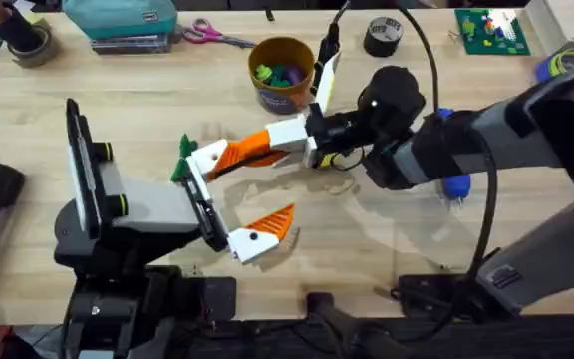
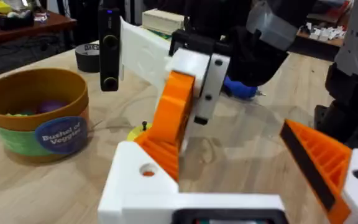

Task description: Pick up the gripper from the table and insert it into the empty holder that is missing its gripper. Then pick up a screw, insert it into the mounting hole, and use the screwdriver to tighten it. Finally, clean up the table by picking up the vegetable and placing it into the bucket.

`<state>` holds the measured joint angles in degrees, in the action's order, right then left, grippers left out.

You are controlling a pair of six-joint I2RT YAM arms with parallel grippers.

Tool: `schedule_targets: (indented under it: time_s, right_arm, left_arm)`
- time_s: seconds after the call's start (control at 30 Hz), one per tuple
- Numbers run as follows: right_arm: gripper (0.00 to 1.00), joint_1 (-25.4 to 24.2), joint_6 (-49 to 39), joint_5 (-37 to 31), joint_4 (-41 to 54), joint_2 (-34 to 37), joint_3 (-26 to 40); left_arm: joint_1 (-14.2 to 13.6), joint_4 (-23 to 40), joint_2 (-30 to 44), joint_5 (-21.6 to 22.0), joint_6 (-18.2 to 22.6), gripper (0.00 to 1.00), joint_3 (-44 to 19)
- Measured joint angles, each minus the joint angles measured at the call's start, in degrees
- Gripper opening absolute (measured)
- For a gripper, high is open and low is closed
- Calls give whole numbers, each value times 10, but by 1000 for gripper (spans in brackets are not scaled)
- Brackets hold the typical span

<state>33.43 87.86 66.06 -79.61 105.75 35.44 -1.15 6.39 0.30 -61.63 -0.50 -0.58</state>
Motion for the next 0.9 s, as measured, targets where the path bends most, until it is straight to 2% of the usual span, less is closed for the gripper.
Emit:
schedule_targets:
  time_s: [0.07,0.2,0.23,0.3,0.63,0.9]
  right_arm:
    - [289,2,-1,-1,2,0,0]
    - [900,9,-1,-2,2,0,1]
    - [967,9,-3,-2,1,0,1]
    - [992,9,-4,-2,2,0,1]
    - [994,6,-5,9,1,0,2]
    - [994,-19,-5,32,2,0,2]
  left_arm:
    - [0,1,0,-4,0,985,0]
    - [-3,1,0,-10,0,985,0]
    - [-3,1,0,-11,0,985,0]
    - [-3,1,0,-12,0,985,0]
    - [-3,2,0,-16,0,986,0]
    - [-3,2,0,-16,0,986,0]
